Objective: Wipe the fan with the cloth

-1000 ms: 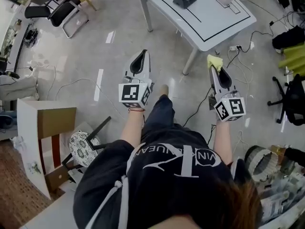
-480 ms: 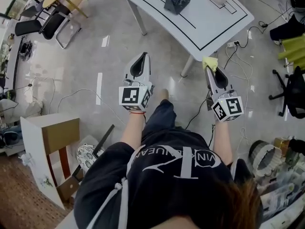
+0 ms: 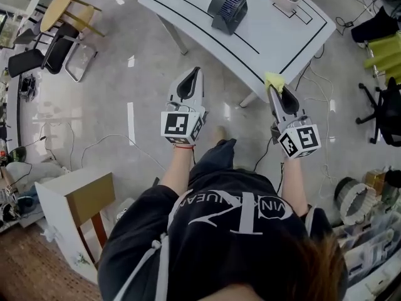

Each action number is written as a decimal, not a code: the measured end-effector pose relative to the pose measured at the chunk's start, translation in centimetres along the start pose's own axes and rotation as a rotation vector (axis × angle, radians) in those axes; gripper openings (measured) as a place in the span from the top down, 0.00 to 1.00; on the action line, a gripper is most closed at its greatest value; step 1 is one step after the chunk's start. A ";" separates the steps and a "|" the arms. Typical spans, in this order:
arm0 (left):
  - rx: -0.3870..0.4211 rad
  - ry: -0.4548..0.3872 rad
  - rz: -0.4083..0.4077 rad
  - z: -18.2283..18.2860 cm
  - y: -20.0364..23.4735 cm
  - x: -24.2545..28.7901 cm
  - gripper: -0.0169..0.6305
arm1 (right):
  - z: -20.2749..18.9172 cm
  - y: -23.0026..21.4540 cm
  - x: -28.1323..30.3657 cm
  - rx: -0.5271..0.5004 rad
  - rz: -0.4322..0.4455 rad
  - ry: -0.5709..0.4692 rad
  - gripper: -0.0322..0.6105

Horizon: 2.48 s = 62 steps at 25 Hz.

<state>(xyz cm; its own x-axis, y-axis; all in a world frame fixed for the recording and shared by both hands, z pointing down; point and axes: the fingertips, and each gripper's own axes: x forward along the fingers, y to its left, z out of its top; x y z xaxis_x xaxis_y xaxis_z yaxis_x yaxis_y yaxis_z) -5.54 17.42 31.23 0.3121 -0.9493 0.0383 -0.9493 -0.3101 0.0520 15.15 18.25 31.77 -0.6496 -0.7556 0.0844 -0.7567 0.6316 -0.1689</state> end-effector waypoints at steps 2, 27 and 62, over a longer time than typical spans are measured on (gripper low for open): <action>-0.006 0.013 -0.027 -0.3 1.0 1.6 0.96 | -0.2 -0.4 1.7 0.003 -0.013 0.009 0.81; -0.004 0.185 -0.130 -7.5 3.7 16.0 0.60 | -3.3 -6.1 13.9 -0.023 -0.012 0.114 0.80; 0.113 0.218 -0.174 -9.5 4.1 23.1 0.54 | 1.8 -10.2 24.3 -0.119 0.083 -0.109 0.80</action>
<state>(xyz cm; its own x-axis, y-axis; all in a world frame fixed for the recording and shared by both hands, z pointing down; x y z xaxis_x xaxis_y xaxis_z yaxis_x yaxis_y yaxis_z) -1.90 -5.34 41.77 0.4595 -0.8514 0.2528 -0.8751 -0.4826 -0.0347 7.23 -6.86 33.74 -0.7032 -0.7102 -0.0335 -0.7083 0.7039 -0.0533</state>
